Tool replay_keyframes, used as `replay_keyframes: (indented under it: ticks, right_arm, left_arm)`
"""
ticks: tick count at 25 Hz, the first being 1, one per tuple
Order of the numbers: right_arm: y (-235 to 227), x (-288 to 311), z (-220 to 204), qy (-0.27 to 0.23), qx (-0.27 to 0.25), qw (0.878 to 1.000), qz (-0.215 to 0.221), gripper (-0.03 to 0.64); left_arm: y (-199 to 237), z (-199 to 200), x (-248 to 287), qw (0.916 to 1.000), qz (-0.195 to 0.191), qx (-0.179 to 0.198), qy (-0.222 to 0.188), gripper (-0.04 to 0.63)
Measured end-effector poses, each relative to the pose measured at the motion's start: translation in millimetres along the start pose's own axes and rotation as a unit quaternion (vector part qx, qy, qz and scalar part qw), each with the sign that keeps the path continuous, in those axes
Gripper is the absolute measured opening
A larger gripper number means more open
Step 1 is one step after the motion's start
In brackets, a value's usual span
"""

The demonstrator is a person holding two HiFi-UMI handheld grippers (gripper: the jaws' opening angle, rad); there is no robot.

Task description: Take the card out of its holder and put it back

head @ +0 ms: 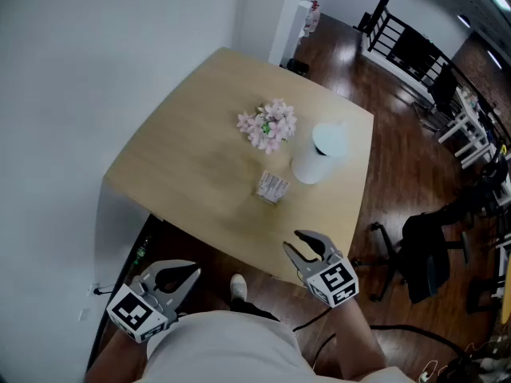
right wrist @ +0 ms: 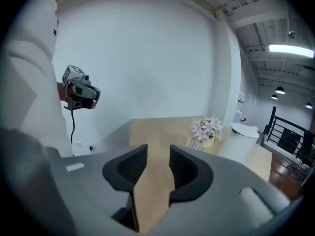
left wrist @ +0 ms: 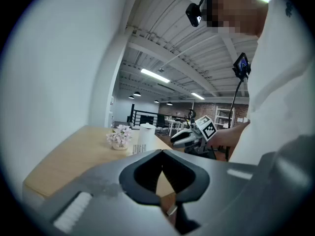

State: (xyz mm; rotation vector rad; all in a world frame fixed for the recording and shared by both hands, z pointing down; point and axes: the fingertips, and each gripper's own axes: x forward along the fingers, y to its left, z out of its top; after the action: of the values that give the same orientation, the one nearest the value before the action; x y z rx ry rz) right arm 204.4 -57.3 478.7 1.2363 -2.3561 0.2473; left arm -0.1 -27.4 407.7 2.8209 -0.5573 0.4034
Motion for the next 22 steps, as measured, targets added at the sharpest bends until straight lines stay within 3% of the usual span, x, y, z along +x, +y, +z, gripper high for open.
replay_keyframes:
  ticks: [5,10,15,22]
  right_arm:
    - [-86,44,-16,0.011,-0.001,1.000,-0.009,0.147]
    - [-136,85,-26,0.022,-0.005,1.000,0.011,0.147]
    - [-157,126,-28,0.016,-0.006,0.999,0.044,0.147]
    - [-152,165,-42,0.035,-0.001,0.994,0.105,0.146]
  left_arm:
    - [22,12,34,0.9992,0.039,-0.010,0.000,0.003]
    - [34,12,40,0.9959,0.085,-0.027,0.014,0.003]
    - [42,11,46,0.9919,0.118,-0.040,0.028,0.003]
    - [45,7,45,0.9869,0.145,-0.055,0.044,0.003]
